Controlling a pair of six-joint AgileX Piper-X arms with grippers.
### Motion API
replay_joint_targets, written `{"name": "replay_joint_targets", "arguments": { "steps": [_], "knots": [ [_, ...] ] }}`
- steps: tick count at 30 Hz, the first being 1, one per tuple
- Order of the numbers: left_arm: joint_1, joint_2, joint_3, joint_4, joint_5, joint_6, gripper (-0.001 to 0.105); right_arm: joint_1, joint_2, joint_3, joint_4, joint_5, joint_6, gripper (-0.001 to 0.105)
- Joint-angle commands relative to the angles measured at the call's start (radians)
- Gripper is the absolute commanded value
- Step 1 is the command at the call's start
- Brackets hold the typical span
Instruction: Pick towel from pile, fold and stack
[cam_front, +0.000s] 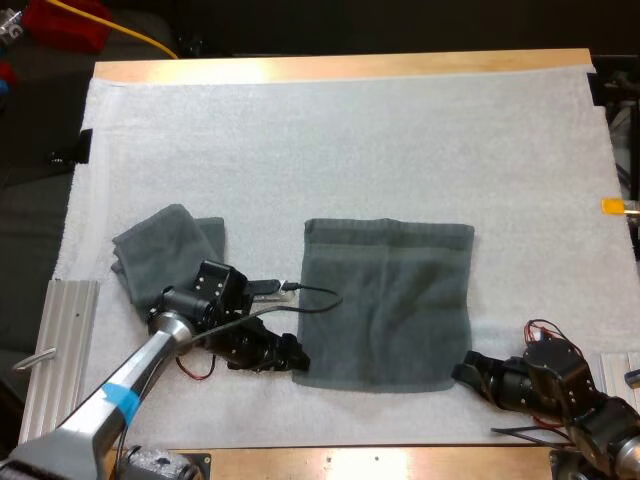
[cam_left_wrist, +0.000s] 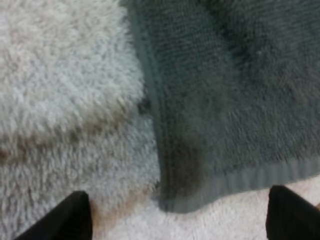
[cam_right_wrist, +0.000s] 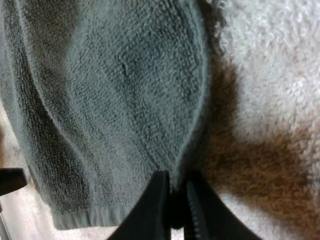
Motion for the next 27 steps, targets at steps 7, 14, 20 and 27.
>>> {"name": "replay_joint_targets", "arguments": {
  "steps": [7,14,20,27],
  "knots": [
    [-0.006,0.084,-0.001,-0.058,0.076,0.000,0.069,-0.005,0.005,0.005,0.004,-0.007,-0.008,0.001],
    [-0.006,0.150,-0.001,-0.073,0.166,0.000,0.069,-0.005,0.005,0.005,0.004,-0.014,-0.008,0.001],
    [-0.077,0.189,-0.001,-0.067,0.177,0.000,0.069,-0.005,0.005,0.005,0.004,-0.014,-0.008,0.001],
    [-0.164,0.190,-0.005,-0.073,0.116,-0.009,0.069,-0.005,0.005,0.005,0.004,-0.025,-0.008,0.001]
  ]
}}
